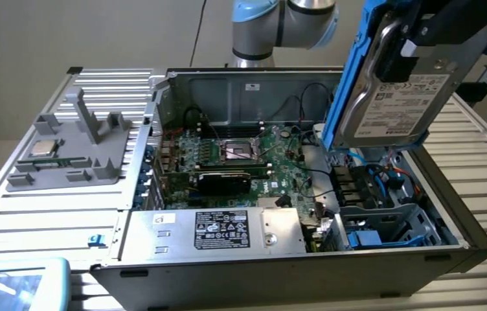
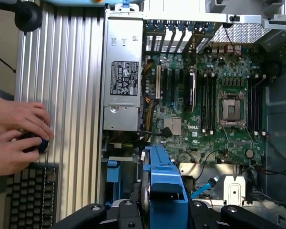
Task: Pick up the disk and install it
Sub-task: 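Pick up the disk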
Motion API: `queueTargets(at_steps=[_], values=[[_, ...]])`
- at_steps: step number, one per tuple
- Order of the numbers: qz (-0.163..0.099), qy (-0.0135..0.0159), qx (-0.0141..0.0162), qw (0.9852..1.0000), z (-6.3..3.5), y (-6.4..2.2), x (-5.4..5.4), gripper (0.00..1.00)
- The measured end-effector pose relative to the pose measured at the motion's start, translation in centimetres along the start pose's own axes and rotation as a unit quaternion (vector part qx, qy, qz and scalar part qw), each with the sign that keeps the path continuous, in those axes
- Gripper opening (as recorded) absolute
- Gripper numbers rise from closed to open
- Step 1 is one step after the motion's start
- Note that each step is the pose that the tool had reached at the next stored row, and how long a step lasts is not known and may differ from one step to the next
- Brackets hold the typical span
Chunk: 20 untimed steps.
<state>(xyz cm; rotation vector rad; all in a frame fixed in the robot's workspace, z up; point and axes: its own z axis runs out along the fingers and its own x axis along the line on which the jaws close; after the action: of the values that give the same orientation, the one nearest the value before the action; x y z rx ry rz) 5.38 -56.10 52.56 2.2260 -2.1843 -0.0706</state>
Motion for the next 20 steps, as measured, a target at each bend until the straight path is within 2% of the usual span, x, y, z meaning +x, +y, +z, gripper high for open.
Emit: queueTargets(at_steps=[9,20], values=[[0.000,-0.0030,0.0000,1.0000,-0.24,-2.70,1.9,0.37],[0.001,-0.0031,0.0001,1.0000,-0.32,-3.95,2.9,0.37]])
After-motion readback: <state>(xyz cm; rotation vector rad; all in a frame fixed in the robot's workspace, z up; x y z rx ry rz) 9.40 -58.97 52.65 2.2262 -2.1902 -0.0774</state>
